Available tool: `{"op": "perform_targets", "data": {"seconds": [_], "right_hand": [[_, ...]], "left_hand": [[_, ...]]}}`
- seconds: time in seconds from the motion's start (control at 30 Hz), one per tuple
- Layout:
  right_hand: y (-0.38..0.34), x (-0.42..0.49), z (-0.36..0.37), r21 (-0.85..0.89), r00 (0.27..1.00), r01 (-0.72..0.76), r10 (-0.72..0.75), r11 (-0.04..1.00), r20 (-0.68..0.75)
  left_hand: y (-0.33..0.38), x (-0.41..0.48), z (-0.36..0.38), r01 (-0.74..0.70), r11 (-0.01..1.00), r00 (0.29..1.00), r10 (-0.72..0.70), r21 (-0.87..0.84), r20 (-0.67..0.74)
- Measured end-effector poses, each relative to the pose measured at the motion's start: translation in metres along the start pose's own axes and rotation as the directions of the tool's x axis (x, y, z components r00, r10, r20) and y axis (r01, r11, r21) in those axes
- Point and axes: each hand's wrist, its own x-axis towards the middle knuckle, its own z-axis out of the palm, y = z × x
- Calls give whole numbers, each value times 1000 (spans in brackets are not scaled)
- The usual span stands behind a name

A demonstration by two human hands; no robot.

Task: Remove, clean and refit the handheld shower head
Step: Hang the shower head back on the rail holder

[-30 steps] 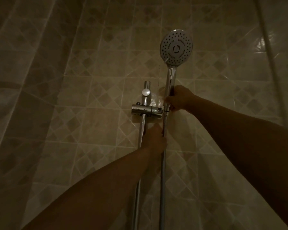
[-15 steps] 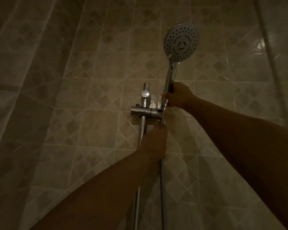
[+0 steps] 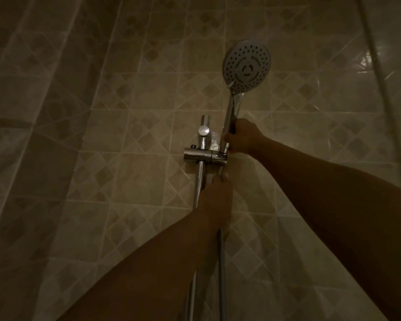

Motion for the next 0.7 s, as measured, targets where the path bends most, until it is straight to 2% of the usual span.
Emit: {"op": "perform_targets", "data": {"seconds": [0.07, 0.2, 0.37, 0.53, 0.7], "right_hand": [[4, -2, 6, -61, 1000, 16, -16, 998, 4], [10, -4, 16, -116, 997, 57, -62, 992, -45], [13, -10, 27, -93, 991, 50, -61, 994, -117], [13, -18, 30, -104, 982, 5, -25, 995, -187], [34, -66, 41, -93, 991, -59, 47, 994, -129]], "left_hand": [[-1, -3, 4, -46, 998, 999, 45, 32, 27], [-2, -11, 9, -42, 998, 996, 46, -47, 80], [0, -19, 9, -14, 995, 1000, 16, -94, 24], [-1, -28, 5, -18, 998, 998, 22, -68, 59], [0, -59, 1, -89, 995, 979, 98, -55, 179]]}}
